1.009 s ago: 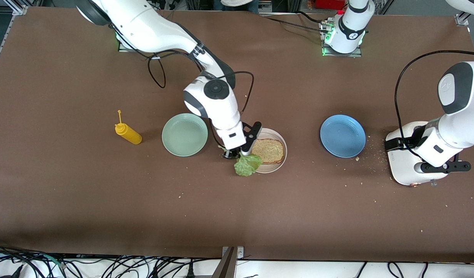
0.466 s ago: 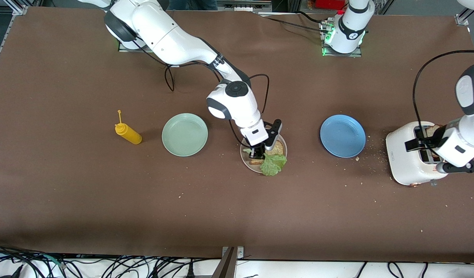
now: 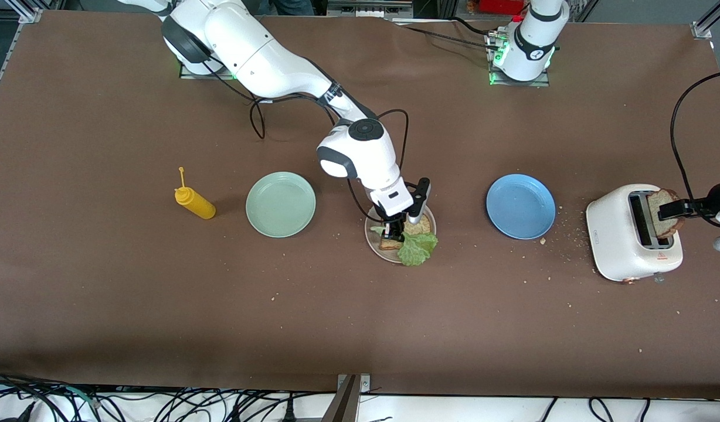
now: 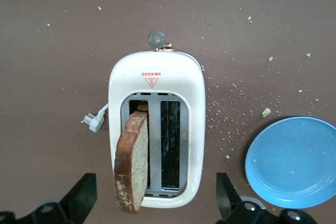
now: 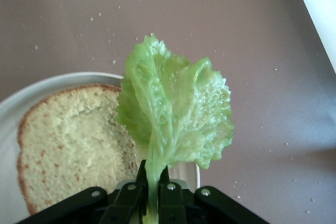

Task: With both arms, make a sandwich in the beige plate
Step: 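Lay the lettuce on the bread while the left gripper grasps toaster bread, then lift the toast with the left gripper while the right gripper withdraws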

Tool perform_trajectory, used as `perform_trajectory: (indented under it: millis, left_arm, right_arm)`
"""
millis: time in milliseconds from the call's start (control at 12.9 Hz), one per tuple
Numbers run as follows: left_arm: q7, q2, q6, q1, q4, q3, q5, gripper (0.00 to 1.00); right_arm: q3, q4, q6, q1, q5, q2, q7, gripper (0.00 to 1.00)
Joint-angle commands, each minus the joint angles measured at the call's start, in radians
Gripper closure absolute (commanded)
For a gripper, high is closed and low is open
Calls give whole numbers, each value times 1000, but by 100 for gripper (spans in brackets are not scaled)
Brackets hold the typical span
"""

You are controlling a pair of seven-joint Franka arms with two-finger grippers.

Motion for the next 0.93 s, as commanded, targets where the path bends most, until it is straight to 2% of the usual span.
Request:
perform_trajectory:
  millis: [0, 155, 233, 310, 543, 621, 776, 854]
  left_arm:
    - [20, -132, 184, 42, -249, -11, 21, 0]
    - [98, -137, 249, 87, -292, -11, 19, 0]
    - [135, -132, 284, 118, -301, -13, 15, 0]
    - [151, -125, 304, 126, -307, -13, 1, 0]
    - [154, -108, 307, 141, -309, -11, -100, 0]
    - [154, -100, 307, 144, -309, -11, -104, 5]
    - [178, -82, 307, 146, -309, -11, -104, 41]
    - [188, -65, 306, 146, -306, -11, -102, 64]
  right_arm:
    - [1, -11, 4, 1, -61, 8, 22, 100]
    - [1, -28, 5, -1, -61, 2, 21, 100]
    - [1, -31, 1, -1, -48, -15, 42, 40]
    - [1, -46, -1, -7, -37, -36, 60, 0]
    - [4, -65, -16, -15, -2, -69, 59, 0]
    - [4, -66, -16, -16, 2, -70, 60, 0]
    - [4, -71, -51, -19, 17, -82, 59, 0]
    - [5, -71, -102, -19, 29, -99, 57, 0]
